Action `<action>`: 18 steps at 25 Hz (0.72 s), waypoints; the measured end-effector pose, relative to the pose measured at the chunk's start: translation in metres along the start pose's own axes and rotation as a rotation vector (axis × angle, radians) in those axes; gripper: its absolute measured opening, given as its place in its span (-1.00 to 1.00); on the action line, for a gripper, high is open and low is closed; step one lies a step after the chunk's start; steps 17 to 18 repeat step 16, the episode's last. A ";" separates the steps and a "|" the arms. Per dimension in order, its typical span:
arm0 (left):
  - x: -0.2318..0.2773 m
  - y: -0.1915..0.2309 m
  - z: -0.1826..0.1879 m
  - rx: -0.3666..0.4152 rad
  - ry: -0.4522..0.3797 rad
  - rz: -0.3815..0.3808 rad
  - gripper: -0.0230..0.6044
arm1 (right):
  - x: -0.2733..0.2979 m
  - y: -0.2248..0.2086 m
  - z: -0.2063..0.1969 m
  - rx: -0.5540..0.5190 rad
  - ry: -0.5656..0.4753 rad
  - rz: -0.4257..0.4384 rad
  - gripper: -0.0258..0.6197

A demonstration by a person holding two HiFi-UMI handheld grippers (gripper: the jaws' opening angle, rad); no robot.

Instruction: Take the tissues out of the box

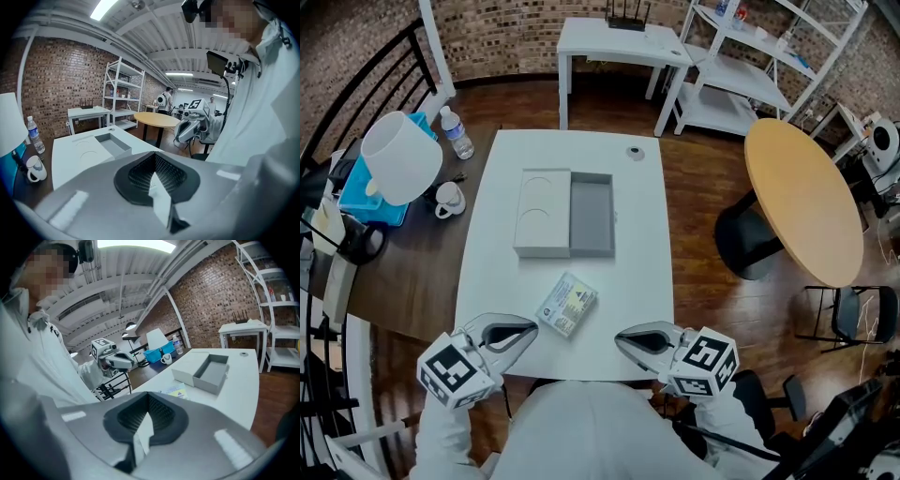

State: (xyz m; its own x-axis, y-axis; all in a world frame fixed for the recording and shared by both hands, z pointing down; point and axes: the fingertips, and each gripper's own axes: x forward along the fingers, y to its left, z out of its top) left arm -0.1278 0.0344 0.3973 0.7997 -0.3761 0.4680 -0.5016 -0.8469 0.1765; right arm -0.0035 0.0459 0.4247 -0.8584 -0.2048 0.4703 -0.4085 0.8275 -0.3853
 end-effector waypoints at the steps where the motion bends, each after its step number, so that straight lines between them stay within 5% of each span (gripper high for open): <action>1: -0.001 0.002 -0.001 0.003 0.007 0.006 -0.88 | 0.000 -0.001 -0.001 0.003 0.003 -0.005 -0.91; 18: -0.001 0.010 -0.011 -0.007 0.032 0.016 -0.88 | 0.000 -0.009 -0.006 0.014 0.023 -0.023 -0.91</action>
